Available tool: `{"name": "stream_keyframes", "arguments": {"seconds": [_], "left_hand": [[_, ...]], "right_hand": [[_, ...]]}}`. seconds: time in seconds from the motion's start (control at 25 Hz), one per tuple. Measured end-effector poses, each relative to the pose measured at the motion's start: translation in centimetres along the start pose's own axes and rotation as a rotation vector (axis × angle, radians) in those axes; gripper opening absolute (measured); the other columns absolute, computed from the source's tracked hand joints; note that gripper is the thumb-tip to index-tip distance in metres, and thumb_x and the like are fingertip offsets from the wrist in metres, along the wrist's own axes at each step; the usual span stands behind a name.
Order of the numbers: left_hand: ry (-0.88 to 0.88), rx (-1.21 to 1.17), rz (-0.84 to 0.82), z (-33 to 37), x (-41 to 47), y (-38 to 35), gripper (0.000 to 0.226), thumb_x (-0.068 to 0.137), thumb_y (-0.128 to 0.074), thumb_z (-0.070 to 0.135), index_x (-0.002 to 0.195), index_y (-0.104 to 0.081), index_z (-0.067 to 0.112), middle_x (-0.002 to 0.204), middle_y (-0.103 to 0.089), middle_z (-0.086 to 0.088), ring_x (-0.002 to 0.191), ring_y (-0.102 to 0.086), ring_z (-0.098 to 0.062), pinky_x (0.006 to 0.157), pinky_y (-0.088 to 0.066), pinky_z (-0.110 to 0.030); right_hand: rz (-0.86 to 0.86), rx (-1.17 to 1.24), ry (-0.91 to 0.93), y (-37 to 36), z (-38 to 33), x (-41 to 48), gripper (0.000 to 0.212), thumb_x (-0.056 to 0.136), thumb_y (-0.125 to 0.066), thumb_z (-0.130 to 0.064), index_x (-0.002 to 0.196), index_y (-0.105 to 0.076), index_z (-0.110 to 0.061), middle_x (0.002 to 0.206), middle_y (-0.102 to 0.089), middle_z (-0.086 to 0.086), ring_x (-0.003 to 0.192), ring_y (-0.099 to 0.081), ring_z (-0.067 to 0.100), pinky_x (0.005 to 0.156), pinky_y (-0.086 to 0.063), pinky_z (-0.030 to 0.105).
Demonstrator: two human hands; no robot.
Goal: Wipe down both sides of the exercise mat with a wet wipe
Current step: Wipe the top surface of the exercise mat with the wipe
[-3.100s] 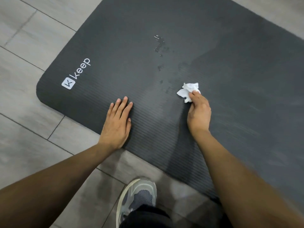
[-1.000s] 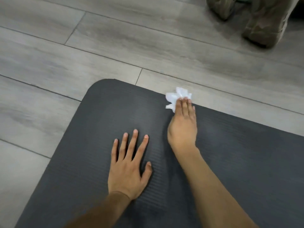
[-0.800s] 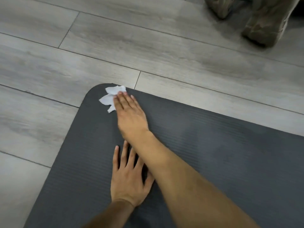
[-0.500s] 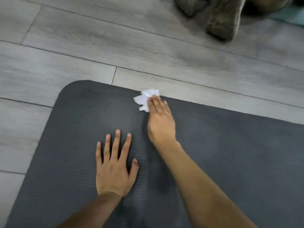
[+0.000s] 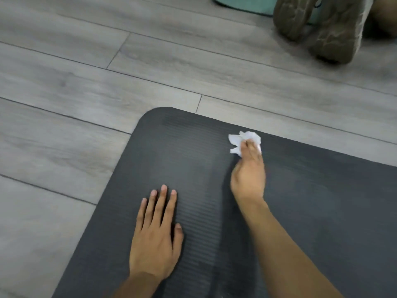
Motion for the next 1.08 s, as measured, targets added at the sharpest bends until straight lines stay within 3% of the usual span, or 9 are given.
{"name": "stream_keyframes", "arguments": {"seconds": [0.2,0.32,0.56,0.64,0.72,0.8,0.84,0.96,1.08], "left_hand": [[-0.055,0.079,-0.006,-0.1,0.5,-1.5,0.07,0.093,-0.044,0.035,0.157,-0.032,0.009,0.168,-0.016,-0.011,0.157,-0.015,-0.029,0.125,-0.017,-0.052],[-0.043,0.076,-0.007,-0.2,0.5,-1.3,0.07,0.094,-0.041,0.034,0.159,-0.03,0.011,0.169,-0.018,-0.011,0.157,-0.016,-0.029,0.125,-0.017,-0.052],[-0.003,0.046,-0.04,0.4,0.7,-0.6,0.072,0.093,-0.036,0.034,0.161,-0.027,0.013,0.17,-0.019,-0.009,0.157,-0.016,-0.029,0.125,-0.017,-0.054],[0.006,0.047,-0.04,0.4,0.7,-0.5,0.072,0.093,-0.036,0.034,0.162,-0.025,0.013,0.17,-0.017,-0.008,0.157,-0.014,-0.029,0.126,-0.016,-0.054],[0.004,0.048,-0.028,0.4,0.7,-0.6,0.072,0.094,-0.035,0.034,0.162,-0.023,0.014,0.171,-0.015,-0.008,0.158,-0.012,-0.027,0.127,-0.014,-0.053],[0.004,0.045,-0.014,0.4,0.8,-0.5,0.072,0.094,-0.035,0.034,0.162,-0.021,0.014,0.17,-0.015,-0.008,0.158,-0.011,-0.027,0.127,-0.013,-0.053],[0.004,0.051,-0.008,0.3,0.7,-0.7,0.073,0.094,-0.036,0.034,0.162,-0.022,0.014,0.17,-0.016,-0.009,0.158,-0.012,-0.028,0.127,-0.012,-0.053],[-0.025,0.099,-0.012,-0.1,0.5,-1.1,0.073,0.091,-0.04,0.037,0.157,-0.031,0.005,0.164,-0.029,-0.02,0.154,-0.024,-0.037,0.126,-0.015,-0.053],[-0.057,0.181,-0.025,-0.4,0.3,-1.4,0.077,0.088,-0.039,0.043,0.15,-0.035,-0.003,0.151,-0.044,-0.031,0.143,-0.038,-0.044,0.121,-0.017,-0.052]], "right_hand": [[-0.366,-0.009,0.486,-10.1,-18.5,-0.9,0.056,0.095,-0.028,-0.012,0.15,-0.033,-0.007,0.16,-0.025,0.007,0.149,-0.015,0.018,0.122,-0.007,0.03],[-0.379,-0.012,0.499,-9.0,-16.4,-0.8,0.055,0.095,-0.038,-0.006,0.15,-0.036,-0.009,0.159,-0.027,0.005,0.149,-0.018,0.017,0.121,-0.009,0.028],[0.042,-0.036,-0.221,7.3,9.8,-4.4,0.057,0.092,-0.034,0.005,0.144,-0.045,-0.014,0.154,-0.039,0.002,0.143,-0.032,0.019,0.115,-0.032,0.042],[0.127,-0.071,-0.447,10.0,13.5,-6.8,0.057,0.092,-0.032,0.003,0.146,-0.042,-0.013,0.156,-0.035,0.004,0.145,-0.028,0.021,0.116,-0.029,0.043],[0.227,0.043,-0.467,8.5,11.1,-6.1,0.05,0.094,-0.028,-0.003,0.141,-0.044,-0.002,0.151,-0.04,0.016,0.142,-0.033,0.029,0.117,-0.027,0.04],[0.371,0.202,-0.389,5.6,5.5,-4.1,0.038,0.101,-0.03,-0.017,0.127,-0.053,-0.002,0.134,-0.055,0.02,0.124,-0.051,0.032,0.105,-0.04,0.037],[0.304,0.3,-0.384,2.8,1.7,-3.6,0.038,0.105,-0.03,-0.027,0.127,-0.054,-0.007,0.131,-0.059,0.014,0.12,-0.055,0.026,0.103,-0.041,0.033],[-0.258,0.201,0.087,-6.0,-13.7,-4.2,0.058,0.098,-0.014,-0.025,0.148,-0.039,-0.009,0.154,-0.039,0.006,0.143,-0.031,0.017,0.119,-0.017,0.025],[-0.505,-0.1,0.552,-9.6,-20.7,-6.2,0.054,0.099,-0.026,-0.017,0.153,-0.026,-0.01,0.162,-0.019,0.004,0.15,-0.011,0.015,0.121,0.0,0.026]]}}
Point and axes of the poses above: each hand's wrist, its own x-axis towards the middle knuckle, its own y-axis out of the back of the hand, z = x × y, the point moved 6 cm from there along x, towards the middle knuckle
